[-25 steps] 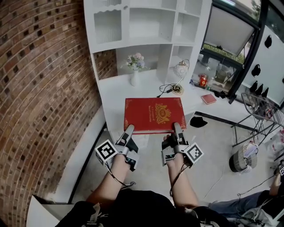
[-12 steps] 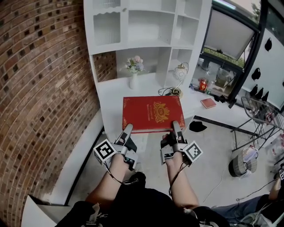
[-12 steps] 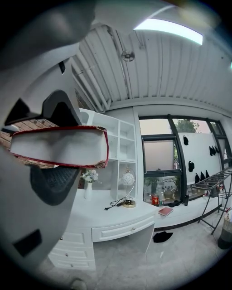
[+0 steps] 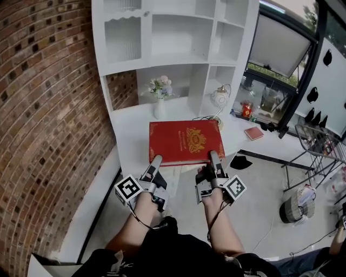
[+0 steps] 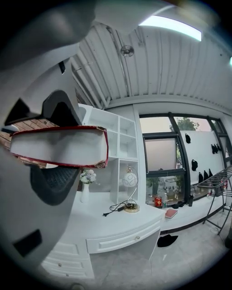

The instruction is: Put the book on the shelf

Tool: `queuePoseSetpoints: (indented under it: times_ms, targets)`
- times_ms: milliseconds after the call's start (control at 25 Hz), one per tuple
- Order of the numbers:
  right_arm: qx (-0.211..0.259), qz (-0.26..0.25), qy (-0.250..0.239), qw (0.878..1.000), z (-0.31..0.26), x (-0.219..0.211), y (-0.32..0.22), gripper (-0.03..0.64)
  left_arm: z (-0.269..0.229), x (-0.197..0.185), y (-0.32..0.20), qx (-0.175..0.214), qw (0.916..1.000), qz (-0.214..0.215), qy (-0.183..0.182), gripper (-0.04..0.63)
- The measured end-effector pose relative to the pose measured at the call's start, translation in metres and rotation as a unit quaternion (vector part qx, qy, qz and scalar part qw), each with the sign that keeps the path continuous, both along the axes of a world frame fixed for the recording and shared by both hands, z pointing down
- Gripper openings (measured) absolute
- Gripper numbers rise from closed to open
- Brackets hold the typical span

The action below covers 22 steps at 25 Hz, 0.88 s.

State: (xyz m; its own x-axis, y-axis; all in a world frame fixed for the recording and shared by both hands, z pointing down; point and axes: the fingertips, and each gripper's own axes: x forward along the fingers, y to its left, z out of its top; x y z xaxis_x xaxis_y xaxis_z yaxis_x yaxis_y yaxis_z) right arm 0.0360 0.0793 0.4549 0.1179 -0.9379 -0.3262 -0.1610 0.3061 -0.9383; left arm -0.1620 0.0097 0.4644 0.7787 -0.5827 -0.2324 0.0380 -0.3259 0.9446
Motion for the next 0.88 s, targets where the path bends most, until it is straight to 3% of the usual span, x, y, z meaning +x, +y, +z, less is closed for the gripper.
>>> queuePoseSetpoints:
  times_ms: [360, 600, 720, 880]
  targets:
    - [-0.010, -0.003, -0.001, 1.000, -0.002, 0.054, -0.118, 0.262, -0.007, 0.053, -0.120, 0.002, 0.9999, -0.001, -0.010, 0.256]
    - [-0.020, -0.016, -0.005, 1.000, -0.001, 0.081, -0.200, 0.264, -0.017, 0.086, -0.199, 0.002, 0.9997, 0.000, 0.022, 0.256]
    - [-0.027, -0.019, -0.005, 0.999, 0.005, 0.098, -0.239, 0.264, -0.007, 0.101, -0.238, -0.010, 0.9999, -0.004, 0.008, 0.256]
    - [-0.040, -0.022, -0.003, 0.999, 0.010, 0.123, -0.288, 0.264, -0.004, 0.126, -0.286, -0.015, 0.9997, -0.004, 0.017, 0.256]
